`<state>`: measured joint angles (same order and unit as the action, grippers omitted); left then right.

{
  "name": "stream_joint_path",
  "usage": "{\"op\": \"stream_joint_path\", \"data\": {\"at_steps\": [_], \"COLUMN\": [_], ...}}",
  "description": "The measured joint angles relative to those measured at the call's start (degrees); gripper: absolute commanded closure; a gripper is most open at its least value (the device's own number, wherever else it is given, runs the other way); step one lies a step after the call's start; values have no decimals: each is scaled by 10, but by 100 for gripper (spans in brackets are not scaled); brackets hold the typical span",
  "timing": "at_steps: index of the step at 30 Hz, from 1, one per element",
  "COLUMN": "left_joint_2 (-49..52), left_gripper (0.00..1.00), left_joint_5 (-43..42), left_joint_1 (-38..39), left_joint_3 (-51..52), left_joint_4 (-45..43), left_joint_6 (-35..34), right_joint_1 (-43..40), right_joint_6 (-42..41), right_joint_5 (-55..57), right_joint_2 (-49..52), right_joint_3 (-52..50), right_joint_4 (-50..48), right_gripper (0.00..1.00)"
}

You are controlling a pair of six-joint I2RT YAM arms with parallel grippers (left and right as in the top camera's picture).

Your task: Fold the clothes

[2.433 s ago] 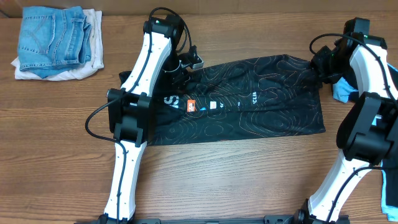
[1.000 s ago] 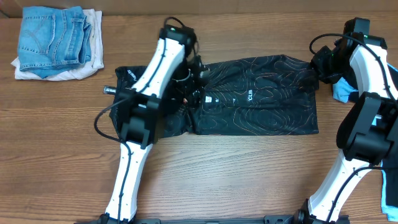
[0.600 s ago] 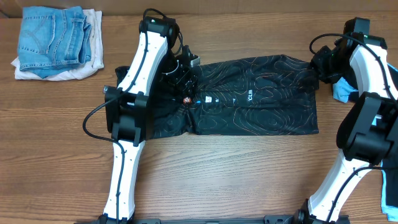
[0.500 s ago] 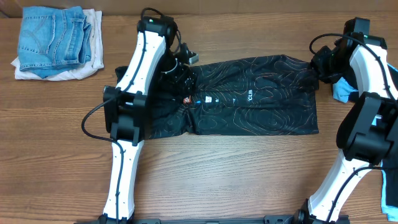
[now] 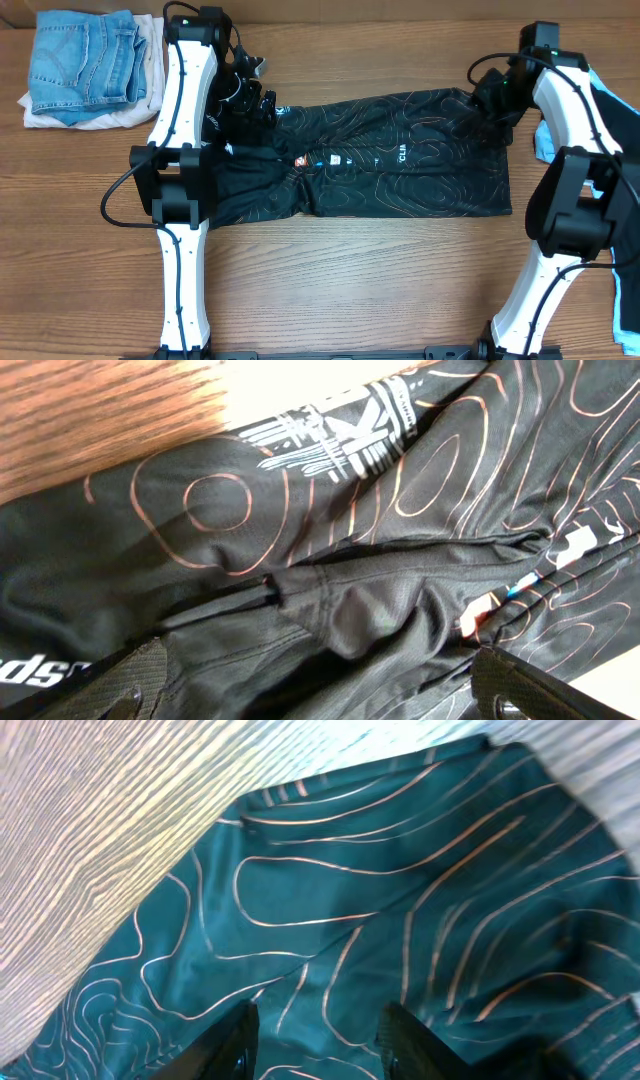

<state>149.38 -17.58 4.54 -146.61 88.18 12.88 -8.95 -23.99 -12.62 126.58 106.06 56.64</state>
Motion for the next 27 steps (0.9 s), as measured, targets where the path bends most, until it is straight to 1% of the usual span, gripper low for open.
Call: {"op": "stream_joint_path", "data": {"at_steps": [9, 10, 11, 12, 13, 14, 16, 19, 21, 22, 23, 25, 27], "left_joint_2": [0, 0, 0, 0, 0, 0, 0, 0, 0, 0, 0, 0, 0], "left_gripper": [0, 2, 6, 14, 20, 23, 31, 32, 45, 56, 71, 96, 96], "left_joint_5": [0, 0, 0, 0, 0, 0, 1, 1, 2, 2, 2, 2, 2], "left_joint_1": [23, 24, 27, 29, 30, 30, 30, 30, 30, 30, 30, 30, 30], "left_joint_3": [50, 58, 66, 73, 78, 80, 80, 81, 81, 81, 81, 81, 81], "left_joint_4": [-15, -19, -25, -28, -29, -30, -30, -30, -30, -31, -31, -31, -32], "left_joint_6": [-5, -5, -5, -6, -9, -7, -5, -5, -5, -5, -6, -6, -5], "right_joint_1": [1, 1, 1, 1, 1, 1, 1, 1, 1, 1, 1, 1, 1], "right_joint_6": [0, 0, 0, 0, 0, 0, 0, 0, 0, 0, 0, 0, 0], "right_joint_5": [0, 0, 0, 0, 0, 0, 0, 0, 0, 0, 0, 0, 0], "right_joint_2": [0, 0, 0, 0, 0, 0, 0, 0, 0, 0, 0, 0, 0], "right_joint_3": [0, 0, 0, 0, 0, 0, 0, 0, 0, 0, 0, 0, 0], "right_joint_4": [0, 0, 0, 0, 0, 0, 0, 0, 0, 0, 0, 0, 0], "right_gripper": [57, 57, 57, 57, 57, 57, 57, 57, 57, 57, 57, 57, 57]}}
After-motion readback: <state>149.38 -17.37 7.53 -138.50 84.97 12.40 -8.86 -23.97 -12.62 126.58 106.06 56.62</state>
